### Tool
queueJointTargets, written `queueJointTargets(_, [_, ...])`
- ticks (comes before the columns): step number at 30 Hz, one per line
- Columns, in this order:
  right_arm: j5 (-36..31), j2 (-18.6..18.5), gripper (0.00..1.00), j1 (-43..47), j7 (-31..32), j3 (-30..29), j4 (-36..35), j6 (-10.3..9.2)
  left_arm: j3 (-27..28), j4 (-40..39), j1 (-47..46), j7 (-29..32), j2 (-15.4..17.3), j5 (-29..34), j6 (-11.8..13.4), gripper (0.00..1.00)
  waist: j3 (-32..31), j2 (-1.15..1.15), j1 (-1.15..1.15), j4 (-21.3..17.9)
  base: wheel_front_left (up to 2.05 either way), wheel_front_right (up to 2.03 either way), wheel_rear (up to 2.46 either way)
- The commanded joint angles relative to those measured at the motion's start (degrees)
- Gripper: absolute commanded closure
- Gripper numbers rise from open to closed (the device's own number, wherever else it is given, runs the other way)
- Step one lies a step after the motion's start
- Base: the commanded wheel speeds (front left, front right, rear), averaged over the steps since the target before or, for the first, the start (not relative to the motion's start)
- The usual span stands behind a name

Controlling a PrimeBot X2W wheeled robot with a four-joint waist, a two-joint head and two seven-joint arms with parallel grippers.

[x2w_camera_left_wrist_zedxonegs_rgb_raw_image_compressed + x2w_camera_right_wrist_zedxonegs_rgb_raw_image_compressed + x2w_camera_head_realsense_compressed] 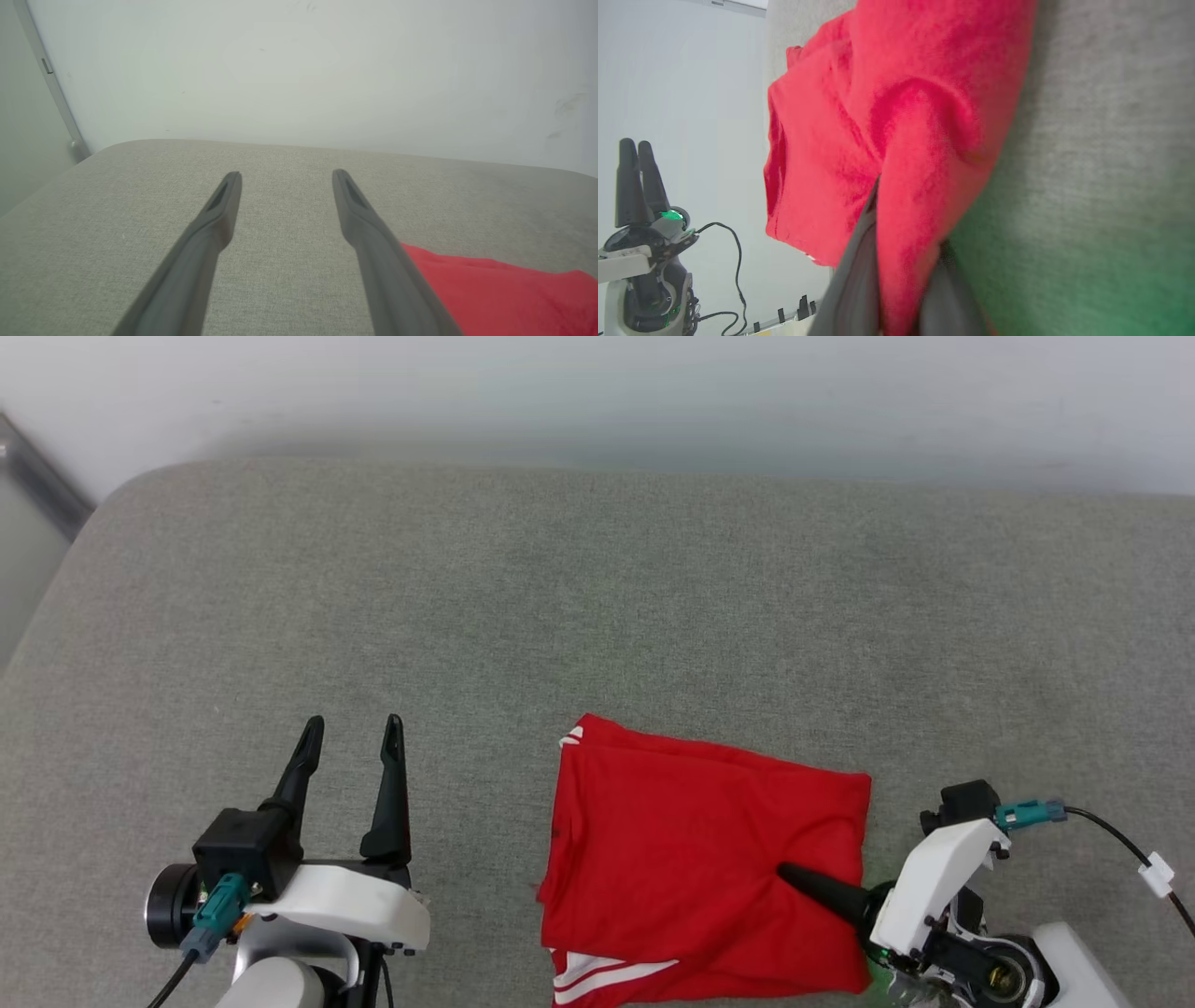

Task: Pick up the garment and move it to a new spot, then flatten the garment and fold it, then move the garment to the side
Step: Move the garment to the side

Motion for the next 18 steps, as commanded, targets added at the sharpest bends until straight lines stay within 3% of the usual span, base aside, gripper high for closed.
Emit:
queueJointTargets(1, [-0.82,-0.82,1.0,-0.23,-0.77,0.63,0.5,-0.04,0.02,0.12,0.4,-0.32,0.14,0.23,0.12,0.0,-0.66,0.0,0.0,-0.35,0.0,0.0,0.0])
queueJointTargets(10, [-18.29,-6.24,1.0,-5.01,-9.54,9.44,5.78,-0.08,-0.22,-1.04,3.02,-0.07,0.66,0.28,0.93,0.0,-4.55,0.0,0.0,-7.79,0.0,0.0,0.0])
queueJointTargets(17, [-30.25,-6.61,1.0,-11.56,-10.66,11.67,10.96,-0.07,-0.73,-3.46,3.23,0.17,0.79,0.79,1.51,0.0,-3.65,0.0,0.0,-18.05,0.0,0.0,0.0])
queueJointTargets(18, [-32.44,-6.59,1.0,-13.87,-11.24,11.5,12.35,-0.06,-0.82,-4.45,2.62,0.38,1.03,1.19,1.66,0.0,-2.27,0.0,0.0,-20.97,0.0,0.0,0.0])
